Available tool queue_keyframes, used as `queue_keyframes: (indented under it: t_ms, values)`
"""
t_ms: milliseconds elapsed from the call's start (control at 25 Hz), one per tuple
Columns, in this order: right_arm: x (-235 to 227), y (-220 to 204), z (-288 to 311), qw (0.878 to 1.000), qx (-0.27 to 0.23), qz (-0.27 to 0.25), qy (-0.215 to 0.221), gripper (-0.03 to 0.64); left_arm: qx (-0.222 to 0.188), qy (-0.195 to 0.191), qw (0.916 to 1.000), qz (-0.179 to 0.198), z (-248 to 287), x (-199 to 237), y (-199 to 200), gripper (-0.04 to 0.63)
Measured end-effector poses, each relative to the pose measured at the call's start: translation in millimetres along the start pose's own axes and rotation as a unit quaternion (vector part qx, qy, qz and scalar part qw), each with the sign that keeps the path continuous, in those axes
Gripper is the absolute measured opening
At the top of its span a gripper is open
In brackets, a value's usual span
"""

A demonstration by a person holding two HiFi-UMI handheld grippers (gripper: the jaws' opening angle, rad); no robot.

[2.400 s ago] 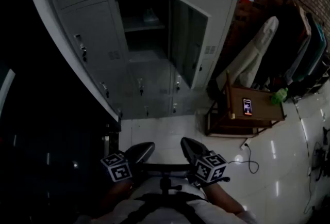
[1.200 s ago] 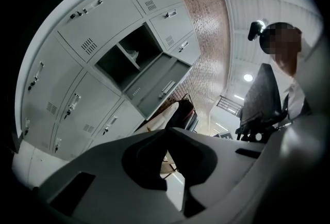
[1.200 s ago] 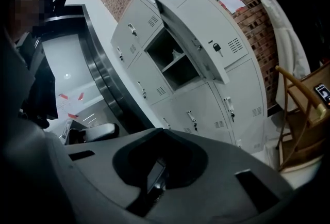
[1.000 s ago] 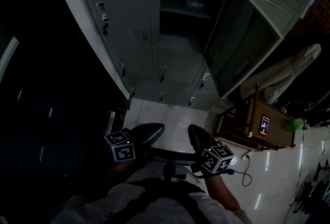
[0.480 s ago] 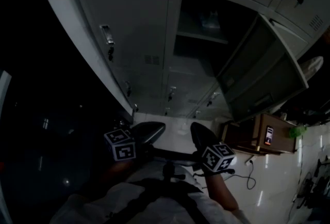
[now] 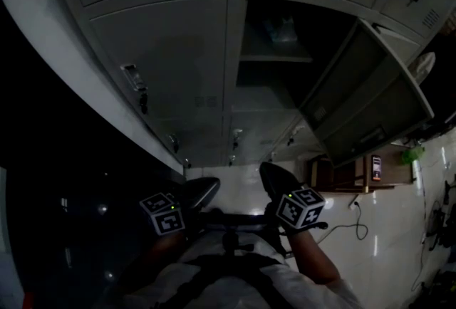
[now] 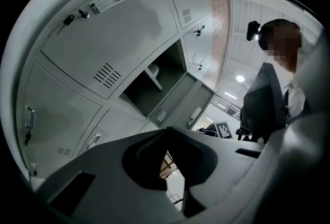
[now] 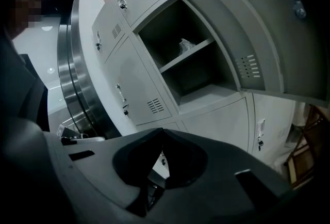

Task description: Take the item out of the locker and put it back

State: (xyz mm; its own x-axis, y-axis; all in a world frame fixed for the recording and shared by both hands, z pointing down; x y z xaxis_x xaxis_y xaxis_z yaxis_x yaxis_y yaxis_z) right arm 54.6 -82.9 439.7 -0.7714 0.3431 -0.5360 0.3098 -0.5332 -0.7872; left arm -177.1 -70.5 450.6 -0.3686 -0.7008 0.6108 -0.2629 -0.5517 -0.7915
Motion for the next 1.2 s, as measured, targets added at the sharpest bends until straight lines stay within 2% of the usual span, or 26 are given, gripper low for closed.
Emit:
queue_keyframes:
  t_ms: [200,560,920,1200]
  values:
    - [-4.3,11.9,6.4,1.000,-0.009,-0.006,-0.020,0.000,-0.008,-0.010,0.9999,-0.002,2.7,9.7,11.8,0.003]
    - [-13.7,37.9,20.9,0.999,-0.001,-0.032,0.009,0.000,-0.048,0.013,0.9987,0.005,16.9,7.9,26.8,0.003]
    - [-32.3,61.5,15.0,0.999,-0.010,-0.047,0.016,0.000,-0.056,0.022,0.9980,0.018,40.3,-4.7,34.1,0.003]
    - [-34.2,86.7,8.6,0.990,-0.028,-0.141,-0.016,0.000,-0.048,0.011,0.9973,0.055,68.2,-12.7,48.8,0.003]
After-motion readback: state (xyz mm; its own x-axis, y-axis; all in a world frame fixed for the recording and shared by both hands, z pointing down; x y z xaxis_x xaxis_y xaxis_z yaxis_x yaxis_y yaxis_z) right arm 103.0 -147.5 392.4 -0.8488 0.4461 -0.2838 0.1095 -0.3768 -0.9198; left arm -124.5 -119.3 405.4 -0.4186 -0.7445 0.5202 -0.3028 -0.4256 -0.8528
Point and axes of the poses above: the fingertips, and each gripper's own axes: z forward along the fingers, x to its left, y out of its top, the point moved 8 cm from there along -z, backward along the fingers, and after that the axes turned 3 degrees about z, right-handed, at the moved point
